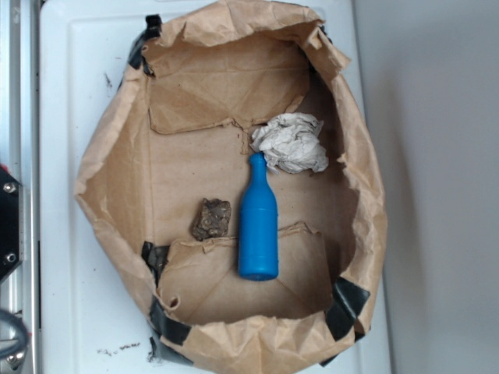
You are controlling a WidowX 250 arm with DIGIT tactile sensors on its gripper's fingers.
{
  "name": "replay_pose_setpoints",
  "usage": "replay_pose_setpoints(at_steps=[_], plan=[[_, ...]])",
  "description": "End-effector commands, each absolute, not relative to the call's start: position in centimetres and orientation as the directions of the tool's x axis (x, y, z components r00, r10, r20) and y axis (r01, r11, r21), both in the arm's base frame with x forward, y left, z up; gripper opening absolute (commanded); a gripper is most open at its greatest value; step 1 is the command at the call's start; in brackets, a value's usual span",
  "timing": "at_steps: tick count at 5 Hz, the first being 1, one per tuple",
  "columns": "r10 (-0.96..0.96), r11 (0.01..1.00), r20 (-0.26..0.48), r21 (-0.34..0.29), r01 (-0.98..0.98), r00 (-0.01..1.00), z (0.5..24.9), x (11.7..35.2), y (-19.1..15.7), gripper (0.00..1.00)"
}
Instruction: Grab the blue bottle.
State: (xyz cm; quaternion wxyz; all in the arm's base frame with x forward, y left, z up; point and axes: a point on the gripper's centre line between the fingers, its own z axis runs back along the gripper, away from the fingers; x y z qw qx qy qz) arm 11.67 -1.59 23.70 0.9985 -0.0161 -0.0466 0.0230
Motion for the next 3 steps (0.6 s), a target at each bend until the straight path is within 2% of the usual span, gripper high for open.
replay_pose_setpoints(at_steps=[1,2,3], plan=[[0.047,0.998,0.092,-0.034,-0.044,0.995,23.7,11.7,-1.6,1.0],[-0.051,0.998,0.175,-0.016,0.055,0.983,23.5,16.7,-0.4,1.0],[-0.173,0.985,0.248,0.031,0.171,0.953,22.8,21.7,-0.8,1.0]])
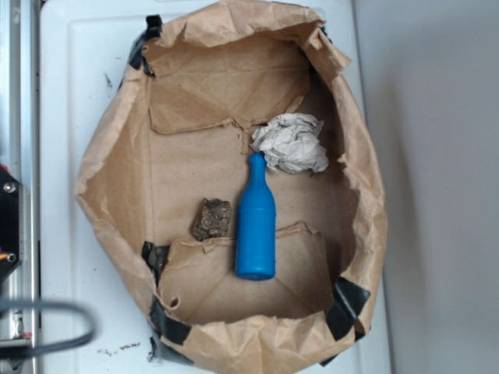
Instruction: Grab the blue bottle.
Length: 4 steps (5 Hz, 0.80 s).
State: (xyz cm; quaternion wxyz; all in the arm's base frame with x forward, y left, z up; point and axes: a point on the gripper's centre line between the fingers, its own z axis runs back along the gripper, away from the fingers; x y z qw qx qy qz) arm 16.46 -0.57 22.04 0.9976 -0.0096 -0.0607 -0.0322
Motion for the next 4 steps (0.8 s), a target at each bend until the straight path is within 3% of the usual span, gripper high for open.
replay_pose_setpoints(at_steps=[1,2,3,4], plan=[[-0.398,0.913,0.209,-0.011,0.409,0.893,20.5,26.6,-0.9,1.0],[-0.59,0.803,0.187,0.041,0.594,0.785,17.0,29.8,-1.8,1.0],[-0.673,0.739,0.151,0.092,0.668,0.724,13.1,28.4,-2.8,1.0],[-0.739,0.667,0.178,0.062,0.742,0.65,11.8,23.5,-4.6,1.0]])
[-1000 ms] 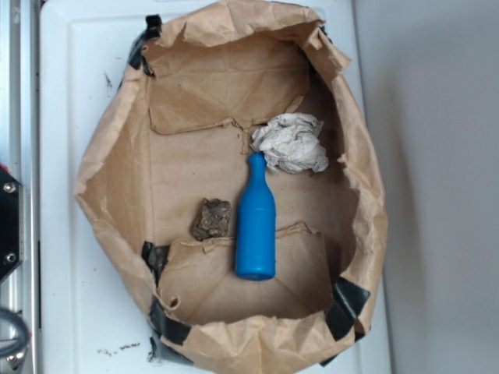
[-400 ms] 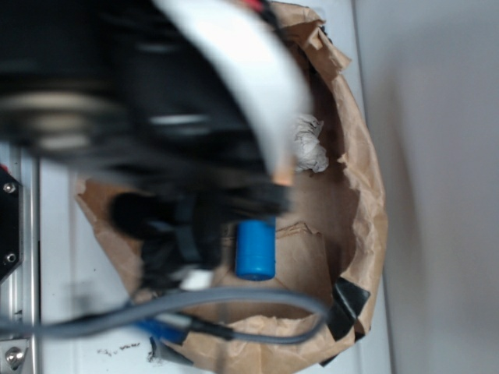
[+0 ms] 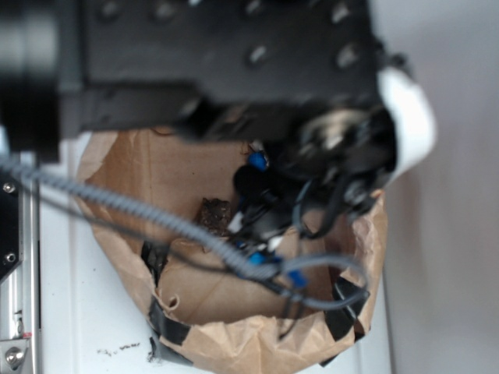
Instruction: Grab the blue bottle.
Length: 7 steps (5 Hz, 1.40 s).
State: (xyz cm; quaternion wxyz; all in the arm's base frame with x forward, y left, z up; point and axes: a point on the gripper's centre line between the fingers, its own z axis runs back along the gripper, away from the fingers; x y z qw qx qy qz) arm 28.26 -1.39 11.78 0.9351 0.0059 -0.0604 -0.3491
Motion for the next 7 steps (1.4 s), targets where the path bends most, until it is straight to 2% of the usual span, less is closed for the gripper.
replay_pose_setpoints(at_steps=[1,2,4,5,6,7], plan=[[-0.764,0.637,0.179,0.058,0.769,0.62,11.3,21.6,-5.6,1.0],[-0.748,0.659,0.132,0.031,0.751,0.651,9.1,22.6,-5.9,1.0],[-0.69,0.712,0.139,-0.049,0.701,0.71,8.4,22.0,-6.7,1.0],[-0.673,0.73,0.117,-0.052,0.681,0.73,7.8,21.8,-6.9,1.0],[-0.583,0.797,0.19,-0.059,0.602,0.79,10.4,21.7,-6.8,1.0],[-0.583,0.797,0.19,-0.059,0.602,0.79,10.4,21.7,-6.8,1.0]])
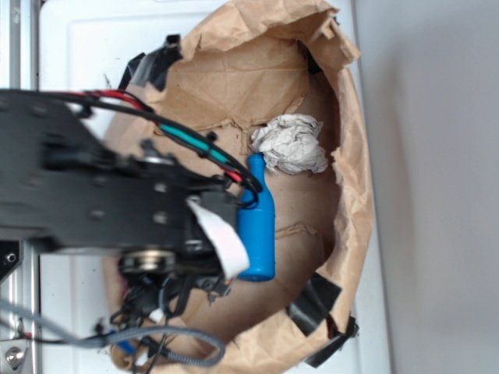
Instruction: Grab the blue bottle.
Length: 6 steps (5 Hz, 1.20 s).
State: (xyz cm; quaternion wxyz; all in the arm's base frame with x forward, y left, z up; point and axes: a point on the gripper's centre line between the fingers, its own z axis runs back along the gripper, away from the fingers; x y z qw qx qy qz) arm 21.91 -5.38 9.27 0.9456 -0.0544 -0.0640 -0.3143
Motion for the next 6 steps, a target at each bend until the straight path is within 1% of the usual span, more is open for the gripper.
replay_pose_setpoints(at_steps=[1,2,3,4,5,6], plan=[[-0.583,0.797,0.19,-0.059,0.602,0.79,10.4,21.7,-6.8,1.0],[-0.544,0.806,0.22,-0.131,0.577,0.81,11.5,21.7,-6.3,1.0],[-0.532,0.811,0.193,-0.162,0.562,0.824,10.9,25.9,-3.8,1.0],[-0.547,0.811,0.156,-0.143,0.567,0.822,9.1,30.1,-1.7,1.0],[-0.576,0.789,0.162,-0.147,0.597,0.801,8.5,31.7,-1.6,1.0],[-0.679,0.704,0.173,-0.121,0.7,0.713,7.9,29.9,-3.6,1.0]])
